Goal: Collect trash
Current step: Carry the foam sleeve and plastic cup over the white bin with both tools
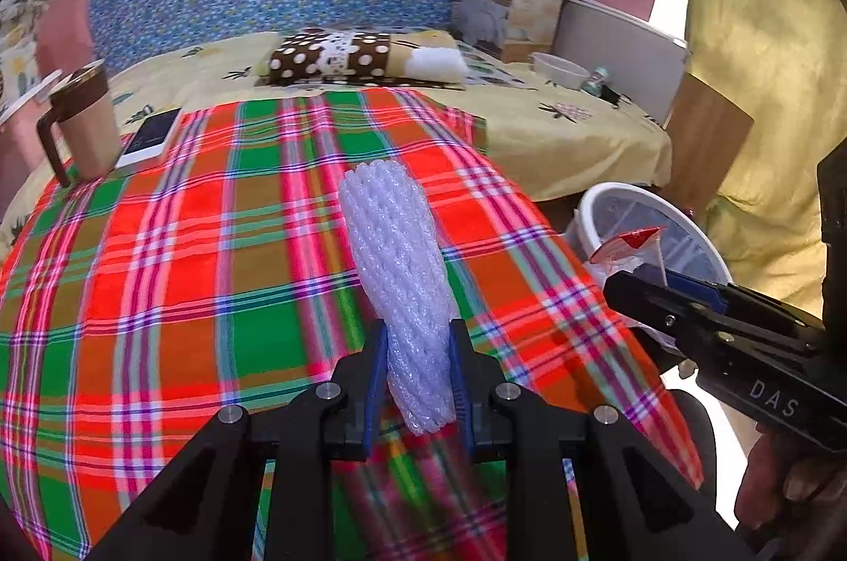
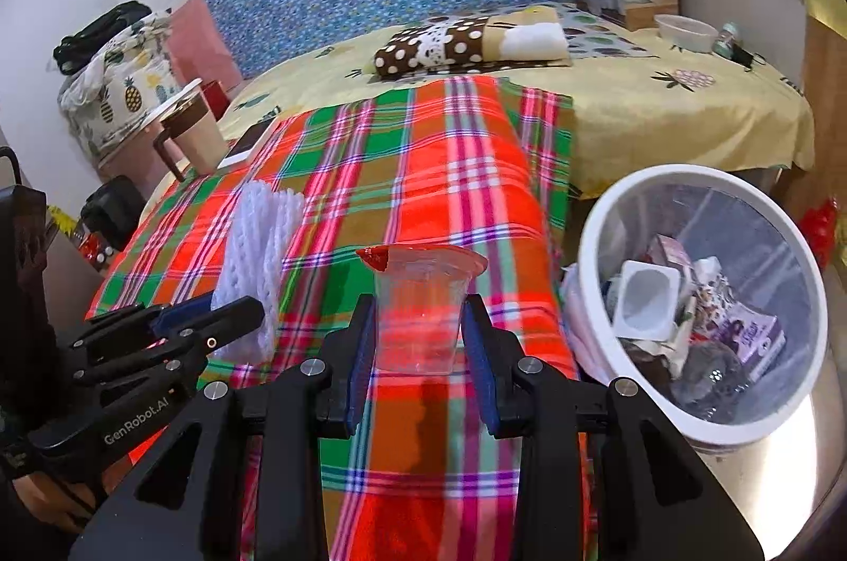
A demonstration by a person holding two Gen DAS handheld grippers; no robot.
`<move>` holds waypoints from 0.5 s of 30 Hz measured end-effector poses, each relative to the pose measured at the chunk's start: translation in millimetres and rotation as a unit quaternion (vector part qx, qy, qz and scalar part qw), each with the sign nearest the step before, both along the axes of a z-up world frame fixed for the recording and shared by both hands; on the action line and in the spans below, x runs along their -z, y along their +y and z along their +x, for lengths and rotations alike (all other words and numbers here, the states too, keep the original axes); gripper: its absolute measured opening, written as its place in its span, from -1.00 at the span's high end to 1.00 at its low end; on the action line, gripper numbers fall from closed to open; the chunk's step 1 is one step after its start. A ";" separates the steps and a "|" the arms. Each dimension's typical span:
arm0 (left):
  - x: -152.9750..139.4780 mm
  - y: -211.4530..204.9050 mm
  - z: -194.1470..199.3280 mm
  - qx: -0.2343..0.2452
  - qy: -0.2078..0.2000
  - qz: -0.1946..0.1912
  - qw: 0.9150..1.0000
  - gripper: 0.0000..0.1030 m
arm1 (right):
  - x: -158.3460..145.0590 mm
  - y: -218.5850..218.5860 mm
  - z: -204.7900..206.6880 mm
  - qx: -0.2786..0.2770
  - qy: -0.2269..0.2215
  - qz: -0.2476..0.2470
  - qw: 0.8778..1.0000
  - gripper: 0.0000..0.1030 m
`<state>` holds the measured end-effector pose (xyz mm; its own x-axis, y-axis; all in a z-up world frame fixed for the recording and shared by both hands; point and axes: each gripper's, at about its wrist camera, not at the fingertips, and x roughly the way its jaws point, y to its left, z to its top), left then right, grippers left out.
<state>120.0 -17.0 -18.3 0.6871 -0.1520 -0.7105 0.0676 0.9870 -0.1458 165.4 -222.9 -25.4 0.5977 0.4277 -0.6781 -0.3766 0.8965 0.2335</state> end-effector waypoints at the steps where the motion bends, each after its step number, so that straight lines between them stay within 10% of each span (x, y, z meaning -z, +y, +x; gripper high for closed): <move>1: -0.4 -4.0 0.9 0.004 0.000 0.000 1.000 0.56 | 0.3 -3.4 -1.1 0.002 -0.002 0.000 1.000 0.32; 15: -6.1 -67.0 24.0 0.069 -0.006 0.007 0.998 0.56 | 0.9 -64.1 -0.6 0.070 -0.010 0.001 0.997 0.32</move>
